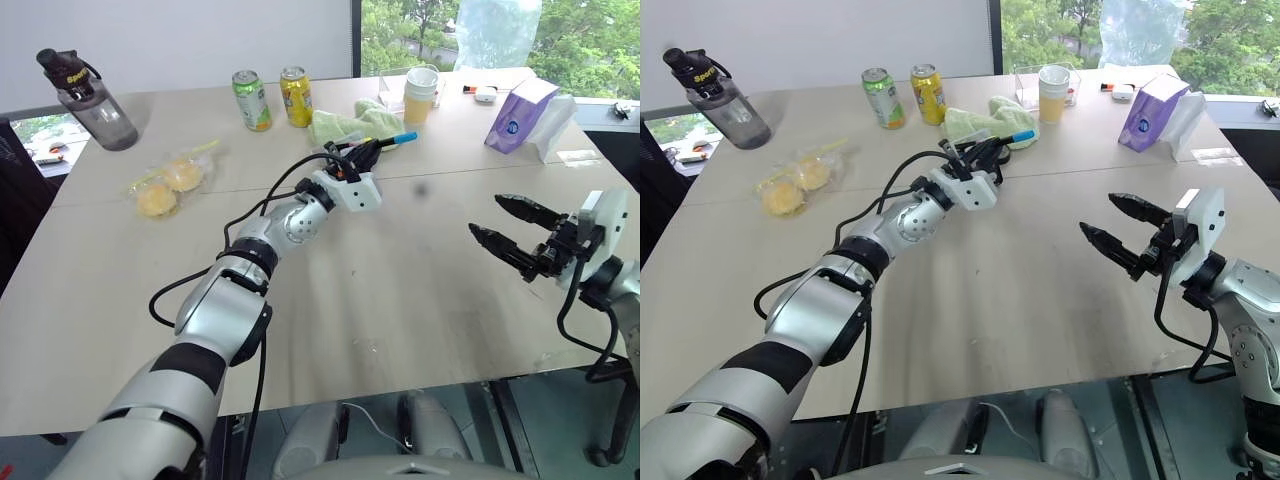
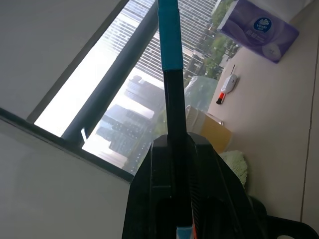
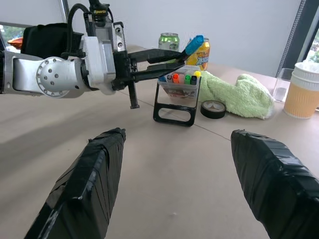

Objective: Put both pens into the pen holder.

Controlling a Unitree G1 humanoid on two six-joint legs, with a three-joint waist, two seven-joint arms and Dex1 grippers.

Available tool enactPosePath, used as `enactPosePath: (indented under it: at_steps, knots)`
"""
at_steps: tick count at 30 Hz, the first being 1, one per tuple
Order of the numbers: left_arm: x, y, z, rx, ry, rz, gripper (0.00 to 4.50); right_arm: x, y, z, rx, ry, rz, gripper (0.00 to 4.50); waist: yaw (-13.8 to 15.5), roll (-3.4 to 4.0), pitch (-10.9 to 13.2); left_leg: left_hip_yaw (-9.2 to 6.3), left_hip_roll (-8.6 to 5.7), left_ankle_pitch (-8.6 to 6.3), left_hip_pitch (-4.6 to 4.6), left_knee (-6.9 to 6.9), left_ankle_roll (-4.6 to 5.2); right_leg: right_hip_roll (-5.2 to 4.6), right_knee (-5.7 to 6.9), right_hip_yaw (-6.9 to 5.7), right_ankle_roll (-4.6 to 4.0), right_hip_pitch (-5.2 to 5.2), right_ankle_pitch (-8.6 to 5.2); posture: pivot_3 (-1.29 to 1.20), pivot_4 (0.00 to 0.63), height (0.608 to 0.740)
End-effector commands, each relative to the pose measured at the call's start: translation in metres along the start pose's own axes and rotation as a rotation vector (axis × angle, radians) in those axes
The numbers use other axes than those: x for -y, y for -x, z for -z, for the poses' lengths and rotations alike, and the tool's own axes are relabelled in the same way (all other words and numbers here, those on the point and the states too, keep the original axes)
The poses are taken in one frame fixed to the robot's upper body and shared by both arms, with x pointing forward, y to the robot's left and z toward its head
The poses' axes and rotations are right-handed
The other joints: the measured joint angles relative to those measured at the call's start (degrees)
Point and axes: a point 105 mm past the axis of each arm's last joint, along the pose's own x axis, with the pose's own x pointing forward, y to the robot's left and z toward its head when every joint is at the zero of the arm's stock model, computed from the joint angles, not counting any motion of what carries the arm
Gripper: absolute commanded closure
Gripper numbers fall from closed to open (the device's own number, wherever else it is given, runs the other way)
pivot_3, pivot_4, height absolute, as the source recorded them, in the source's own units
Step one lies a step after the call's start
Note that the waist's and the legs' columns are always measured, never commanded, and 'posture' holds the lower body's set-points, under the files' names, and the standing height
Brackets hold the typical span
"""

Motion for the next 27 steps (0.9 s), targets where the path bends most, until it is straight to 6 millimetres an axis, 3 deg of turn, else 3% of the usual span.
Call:
enactPosePath:
  at_steps: [1, 20, 25, 27]
  knots:
    - [-0.014, -0.008, -0.004, 0.003, 0.004, -0.054, 4.43, -0.001, 0.003, -0.015, 0.034, 0.045, 0.002, 0.88, 0.0, 0.00, 0.0, 0.02, 0.00, 0.00, 0.00, 0.00, 0.00, 0.00, 0.00, 0.01, 0.00, -0.01, 0.00, 0.00, 0.150, 0.740]
    - [-0.026, -0.004, 0.016, -0.098, -0.007, -0.101, 4.43, -0.001, 0.008, -0.011, 0.015, 0.050, 0.013, 0.88, 0.0, 0.00, 0.0, 0.05, 0.00, 0.00, -0.04, 0.00, 0.00, 0.02, 0.03, 0.05, 0.00, -0.08, 0.00, 0.00, 0.150, 0.740]
    - [-0.022, -0.002, 0.018, -0.112, 0.002, -0.087, 2.55, -0.002, 0.008, -0.011, 0.013, 0.050, 0.012, 0.88, 0.0, 0.00, 0.0, 0.05, 0.00, 0.00, -0.04, 0.00, 0.00, 0.02, 0.03, 0.05, 0.00, -0.08, 0.00, 0.00, 0.150, 0.740]
    - [-0.022, -0.001, 0.020, -0.121, 0.007, -0.099, 1.55, -0.002, 0.009, -0.011, 0.012, 0.050, 0.013, 0.88, 0.0, 0.00, 0.0, 0.05, 0.00, 0.00, -0.04, 0.00, 0.00, 0.02, 0.03, 0.05, 0.00, -0.09, 0.00, 0.00, 0.150, 0.740]
